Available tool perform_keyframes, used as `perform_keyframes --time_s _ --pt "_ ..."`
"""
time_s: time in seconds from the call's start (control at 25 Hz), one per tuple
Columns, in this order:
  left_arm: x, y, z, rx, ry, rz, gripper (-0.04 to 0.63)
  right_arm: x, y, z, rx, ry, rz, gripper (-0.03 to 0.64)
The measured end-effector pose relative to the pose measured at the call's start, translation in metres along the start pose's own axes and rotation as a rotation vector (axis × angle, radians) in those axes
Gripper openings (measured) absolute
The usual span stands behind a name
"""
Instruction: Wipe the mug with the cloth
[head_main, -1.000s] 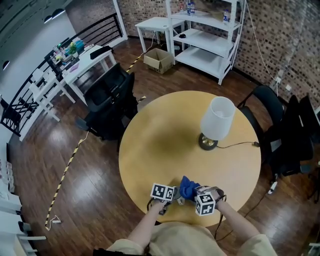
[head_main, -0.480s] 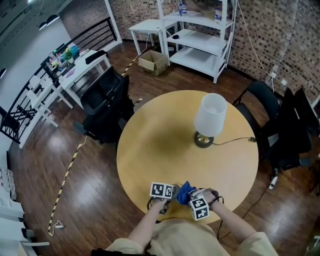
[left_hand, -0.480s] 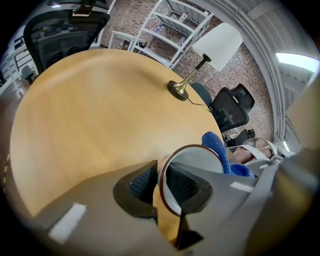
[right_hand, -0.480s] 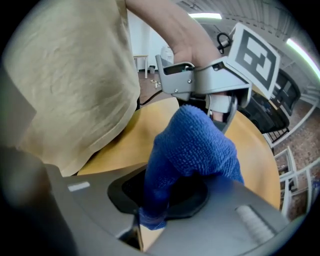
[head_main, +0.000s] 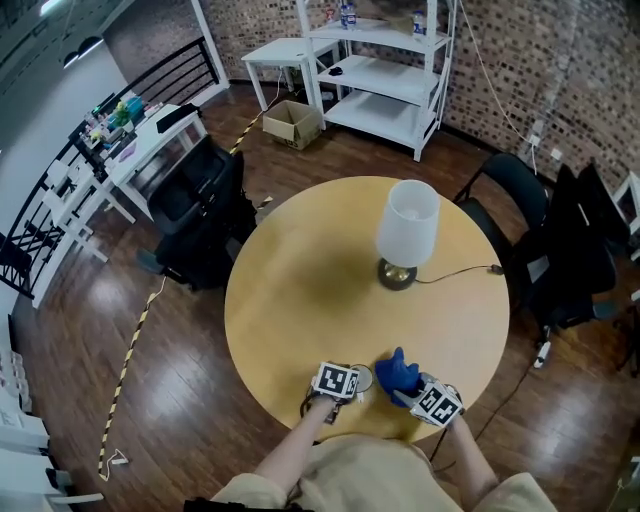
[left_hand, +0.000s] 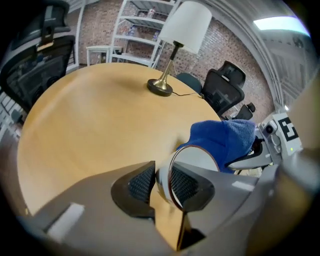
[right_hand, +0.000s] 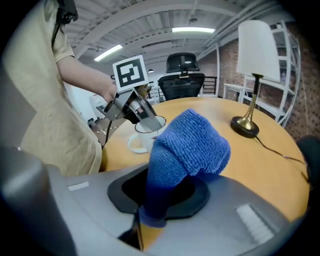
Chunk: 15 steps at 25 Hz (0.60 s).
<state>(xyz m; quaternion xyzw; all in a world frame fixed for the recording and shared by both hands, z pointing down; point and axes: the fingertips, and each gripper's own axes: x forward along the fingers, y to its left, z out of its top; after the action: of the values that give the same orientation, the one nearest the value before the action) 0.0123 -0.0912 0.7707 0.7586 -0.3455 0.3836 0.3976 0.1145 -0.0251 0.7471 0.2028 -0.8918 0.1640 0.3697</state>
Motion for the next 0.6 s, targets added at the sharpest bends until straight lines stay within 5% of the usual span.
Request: perform_keyframes --time_s 0.12,0.28,0.4,0.6 --pt "-0.003 -0.003 0.010 0.054 -0.029 -0.015 0.117 -0.010 -0.002 -0.009 0.041 -0.010 -0.025 0.072" --pt "-0.048 0.005 0.022 -0.046 -0.203 -0.026 0.276 -0.016 -0.008 -0.006 0.059 -0.033 -0.023 0.072" --pt "-0.090 0.019 0.010 -0.101 -0.351 0.042 0.304 -0.011 -0.011 0.005 0.051 -0.039 0.007 0.072" --pt "-0.072 -0.015 -0.055 -0.043 -0.256 -0.031 0.287 0.011 0.008 0.010 -0.041 0.011 0.089 0.072"
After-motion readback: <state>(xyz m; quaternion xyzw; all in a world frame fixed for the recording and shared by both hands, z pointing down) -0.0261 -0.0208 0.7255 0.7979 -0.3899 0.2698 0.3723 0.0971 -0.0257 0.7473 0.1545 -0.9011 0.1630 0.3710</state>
